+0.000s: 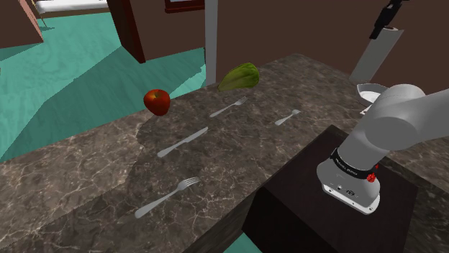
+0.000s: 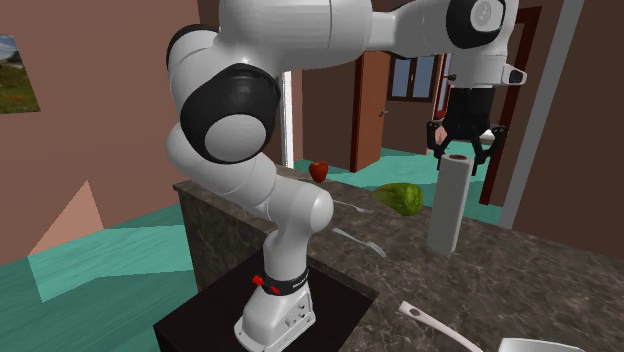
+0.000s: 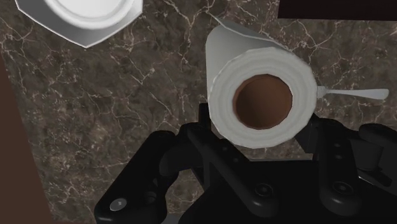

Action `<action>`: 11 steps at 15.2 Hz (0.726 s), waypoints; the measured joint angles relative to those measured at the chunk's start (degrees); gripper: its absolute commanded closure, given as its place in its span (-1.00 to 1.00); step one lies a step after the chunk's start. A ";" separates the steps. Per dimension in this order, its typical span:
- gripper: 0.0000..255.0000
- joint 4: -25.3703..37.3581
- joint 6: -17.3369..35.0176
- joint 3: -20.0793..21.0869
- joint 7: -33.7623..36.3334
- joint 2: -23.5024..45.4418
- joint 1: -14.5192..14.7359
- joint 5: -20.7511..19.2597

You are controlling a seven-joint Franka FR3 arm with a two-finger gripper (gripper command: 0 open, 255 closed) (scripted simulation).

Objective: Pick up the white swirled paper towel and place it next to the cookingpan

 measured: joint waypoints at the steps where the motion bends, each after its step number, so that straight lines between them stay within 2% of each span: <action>1: 1.00 -0.94 0.66 -0.28 0.09 -0.31 -0.17 -0.31; 11: 1.00 -8.55 7.11 -3.25 1.27 -1.77 -1.05 -2.92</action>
